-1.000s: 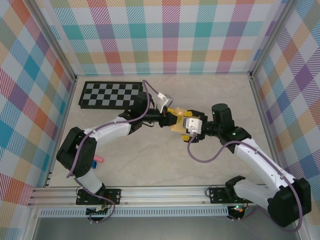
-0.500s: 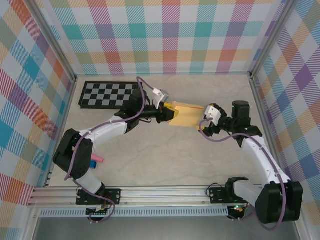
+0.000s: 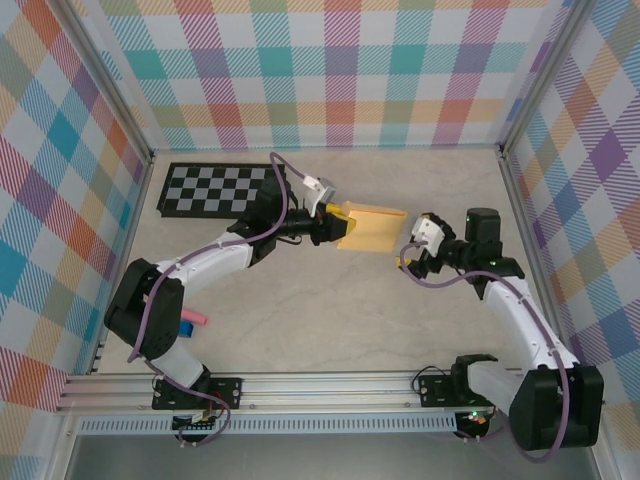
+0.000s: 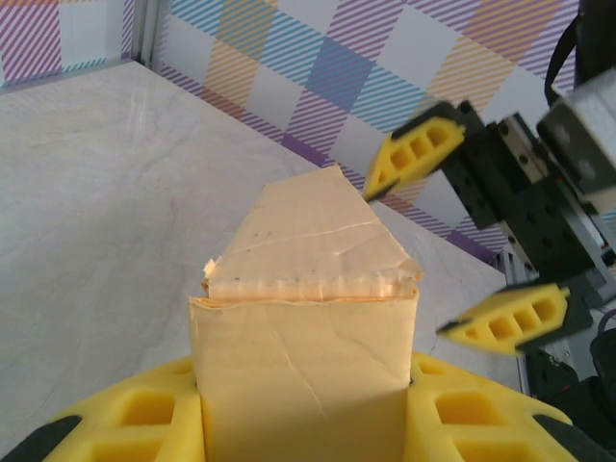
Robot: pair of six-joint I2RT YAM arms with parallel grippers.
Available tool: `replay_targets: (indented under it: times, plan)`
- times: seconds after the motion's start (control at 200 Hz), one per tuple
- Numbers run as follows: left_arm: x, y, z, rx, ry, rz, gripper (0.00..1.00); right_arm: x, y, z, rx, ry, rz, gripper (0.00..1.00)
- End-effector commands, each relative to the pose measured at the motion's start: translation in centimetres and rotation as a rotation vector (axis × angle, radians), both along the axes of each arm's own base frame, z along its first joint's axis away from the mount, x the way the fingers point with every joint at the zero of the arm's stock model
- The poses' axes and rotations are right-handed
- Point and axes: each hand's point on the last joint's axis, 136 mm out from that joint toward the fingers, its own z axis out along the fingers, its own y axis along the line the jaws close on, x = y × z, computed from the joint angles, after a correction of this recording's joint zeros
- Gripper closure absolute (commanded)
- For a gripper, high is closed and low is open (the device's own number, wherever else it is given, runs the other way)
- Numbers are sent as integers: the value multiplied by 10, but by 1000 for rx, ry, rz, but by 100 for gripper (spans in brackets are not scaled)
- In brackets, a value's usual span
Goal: Fold the paper box
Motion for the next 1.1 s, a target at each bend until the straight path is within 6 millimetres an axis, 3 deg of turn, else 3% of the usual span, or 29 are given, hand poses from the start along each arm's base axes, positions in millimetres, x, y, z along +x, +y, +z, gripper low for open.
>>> replay_targets:
  times: [0.0,0.18,0.35,0.6,0.79,0.93,1.005,1.095]
  plan:
    - [-8,5,9,-6,-33,-34,84,20,-7,31,25,-90,-34,9]
    - [-10,5,17,-24,-33,-39,84,16,13,35,38,-41,151,10]
    - [-4,5,26,-57,-23,-8,84,6,31,7,-24,66,243,14]
    - [14,14,34,-133,-15,102,85,-9,26,-29,23,144,122,14]
    - [26,16,40,-188,-16,156,85,-23,31,-25,136,125,77,14]
    - [29,14,39,-193,-14,169,85,-43,43,-32,77,111,130,14]
    - [26,12,36,-178,-33,147,85,-37,39,-27,78,84,85,13]
    - [11,7,24,-73,-137,65,85,-13,22,-7,100,1,-77,10]
